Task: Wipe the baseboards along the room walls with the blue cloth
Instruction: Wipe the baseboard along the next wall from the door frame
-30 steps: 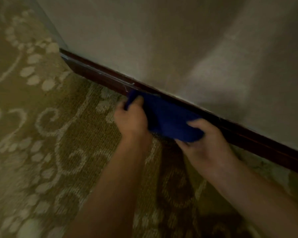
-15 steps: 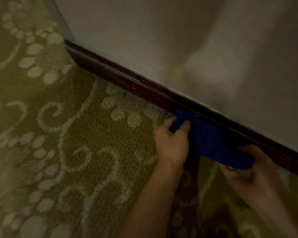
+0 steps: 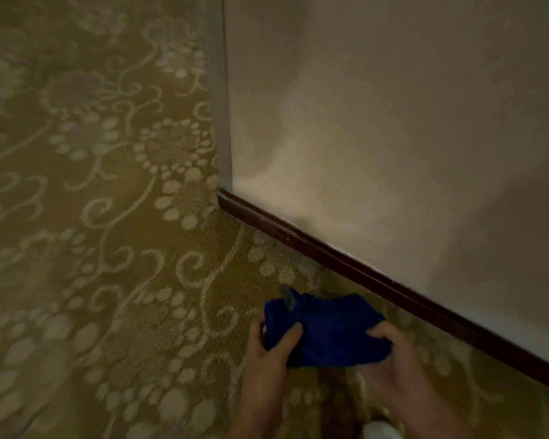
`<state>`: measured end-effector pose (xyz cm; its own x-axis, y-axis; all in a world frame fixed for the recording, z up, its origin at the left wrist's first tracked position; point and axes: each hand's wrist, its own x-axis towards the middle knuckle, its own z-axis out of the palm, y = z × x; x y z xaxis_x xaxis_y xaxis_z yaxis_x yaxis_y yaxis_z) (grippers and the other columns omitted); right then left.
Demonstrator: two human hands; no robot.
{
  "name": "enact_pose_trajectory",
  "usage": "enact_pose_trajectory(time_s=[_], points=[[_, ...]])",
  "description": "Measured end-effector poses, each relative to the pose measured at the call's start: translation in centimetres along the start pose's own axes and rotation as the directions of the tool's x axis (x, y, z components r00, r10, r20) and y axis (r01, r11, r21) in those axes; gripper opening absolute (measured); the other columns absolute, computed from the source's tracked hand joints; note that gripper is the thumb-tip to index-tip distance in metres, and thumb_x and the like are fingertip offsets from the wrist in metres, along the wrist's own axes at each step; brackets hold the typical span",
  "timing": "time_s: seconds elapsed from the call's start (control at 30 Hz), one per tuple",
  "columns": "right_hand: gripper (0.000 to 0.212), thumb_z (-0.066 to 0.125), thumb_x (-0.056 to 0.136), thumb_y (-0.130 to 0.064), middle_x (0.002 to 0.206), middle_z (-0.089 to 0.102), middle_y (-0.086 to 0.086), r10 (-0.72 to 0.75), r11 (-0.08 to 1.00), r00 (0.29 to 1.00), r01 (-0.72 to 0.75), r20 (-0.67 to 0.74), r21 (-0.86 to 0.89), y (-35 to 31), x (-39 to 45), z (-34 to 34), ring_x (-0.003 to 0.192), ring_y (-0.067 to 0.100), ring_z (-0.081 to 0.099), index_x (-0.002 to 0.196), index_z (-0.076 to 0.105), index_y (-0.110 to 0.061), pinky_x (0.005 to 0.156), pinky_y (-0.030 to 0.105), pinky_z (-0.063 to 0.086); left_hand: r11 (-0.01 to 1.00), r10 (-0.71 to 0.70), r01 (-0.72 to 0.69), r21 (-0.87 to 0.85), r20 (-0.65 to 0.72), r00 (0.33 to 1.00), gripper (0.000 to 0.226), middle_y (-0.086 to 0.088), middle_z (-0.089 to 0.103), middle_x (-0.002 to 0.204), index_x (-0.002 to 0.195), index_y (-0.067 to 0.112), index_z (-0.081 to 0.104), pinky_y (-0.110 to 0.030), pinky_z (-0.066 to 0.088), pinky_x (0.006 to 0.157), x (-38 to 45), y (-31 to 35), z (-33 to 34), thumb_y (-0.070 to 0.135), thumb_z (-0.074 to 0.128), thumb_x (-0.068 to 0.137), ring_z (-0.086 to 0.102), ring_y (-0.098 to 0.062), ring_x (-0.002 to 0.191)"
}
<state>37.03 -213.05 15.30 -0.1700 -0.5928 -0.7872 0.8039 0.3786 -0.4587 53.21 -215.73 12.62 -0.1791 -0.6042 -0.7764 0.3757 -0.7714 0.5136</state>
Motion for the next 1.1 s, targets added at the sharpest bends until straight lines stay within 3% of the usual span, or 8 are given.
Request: enact_pose_trajectory(time_s=[0.13,0.23,0.37,0.53,0.67,0.8,0.9,1.1], points=[[0.033,0.044,0.096,-0.012,0.108,0.075,0.014,-0.07,0.998,0.998,0.07,-0.003,0.001,0.8,0.9,1.3,0.094,0.031,0.072,0.123,0.062,-0.007,0.082,0.043,0.055,0.985,0.125,-0.13,0.11,0.046,0.991,0.031,-0.006,0.066,0.122,0.115,0.028,0.06,-0.036,0.059,0.078,1.3,1.7,0.7,0.005,0.059,0.096,0.07,-0.025,0.1],[0.046,0.059,0.088,-0.018,0.128,0.067,0.014,-0.143,0.989,0.989,0.14,-0.046,-0.056,3.0,5.1,1.6,0.109,0.031,0.069,0.133,0.059,-0.012,0.084,0.041,0.056,0.971,0.199,-0.203,0.128,0.039,0.979,0.032,-0.007,0.065,0.122,0.122,0.024,0.06,-0.036,0.06,0.078,5.0,2.4,-0.2,0.005,0.057,0.096,0.069,-0.026,0.101],[0.04,0.057,0.09,-0.008,0.12,0.072,0.01,-0.178,0.984,0.983,0.176,-0.053,-0.03,7.6,10.0,1.0,0.103,0.029,0.071,0.128,0.062,-0.015,0.077,0.039,0.058,0.958,0.245,-0.242,0.152,-0.001,0.969,0.038,0.004,0.066,0.119,0.128,0.027,0.06,-0.027,0.061,0.07,9.3,1.4,-3.1,0.006,0.059,0.096,0.072,-0.013,0.092],[0.047,0.061,0.081,-0.009,0.121,0.072,0.011,-0.127,0.989,0.988,0.132,-0.086,0.059,9.9,11.2,2.1,0.106,0.028,0.07,0.128,0.062,-0.013,0.084,0.04,0.055,0.96,0.242,-0.225,0.166,-0.095,0.966,0.043,0.002,0.068,0.123,0.132,0.023,0.06,-0.031,0.06,0.082,12.6,1.5,-4.8,0.01,0.066,0.092,0.071,-0.015,0.104],[0.041,0.056,0.087,-0.001,0.118,0.073,0.008,-0.146,0.984,0.981,0.157,-0.13,0.081,7.8,13.3,2.6,0.104,0.025,0.071,0.125,0.065,-0.015,0.085,0.04,0.057,0.948,0.234,-0.227,0.224,-0.006,0.972,0.03,0.007,0.07,0.112,0.121,0.027,0.062,-0.023,0.061,0.072,14.9,2.7,-3.2,0.012,0.062,0.095,0.073,-0.007,0.09],[0.054,0.056,0.079,-0.003,0.123,0.071,0.008,-0.182,0.966,0.982,0.19,-0.059,0.177,5.9,15.1,3.5,0.111,0.027,0.069,0.131,0.06,-0.016,0.093,0.042,0.055,0.945,0.217,-0.219,0.243,0.036,0.976,0.044,-0.004,0.068,0.123,0.131,0.02,0.058,-0.04,0.06,0.087,17.9,4.3,-1.3,0.016,0.067,0.089,0.071,-0.02,0.102],[0.06,0.057,0.075,-0.007,0.125,0.07,0.01,-0.158,0.951,0.986,0.164,-0.045,0.264,6.3,16.3,3.5,0.115,0.028,0.067,0.134,0.059,-0.016,0.102,0.045,0.049,0.973,0.146,-0.149,0.176,0.031,0.989,0.046,-0.015,0.068,0.124,0.132,0.009,0.058,-0.04,0.06,0.082,19.5,4.5,-1.2,0.011,0.064,0.086,0.069,-0.032,0.108],[0.069,0.072,0.068,-0.015,0.131,0.066,0.006,-0.216,0.953,0.969,0.236,-0.117,0.189,7.4,18.0,2.4,0.12,0.027,0.064,0.135,0.058,-0.022,0.111,0.051,0.041,0.983,0.102,-0.114,0.145,0.089,0.991,0.042,-0.022,0.065,0.128,0.132,0.0,0.056,-0.05,0.055,0.094,21.6,4.5,-2.1,0.004,0.057,0.09,0.064,-0.039,0.115]])
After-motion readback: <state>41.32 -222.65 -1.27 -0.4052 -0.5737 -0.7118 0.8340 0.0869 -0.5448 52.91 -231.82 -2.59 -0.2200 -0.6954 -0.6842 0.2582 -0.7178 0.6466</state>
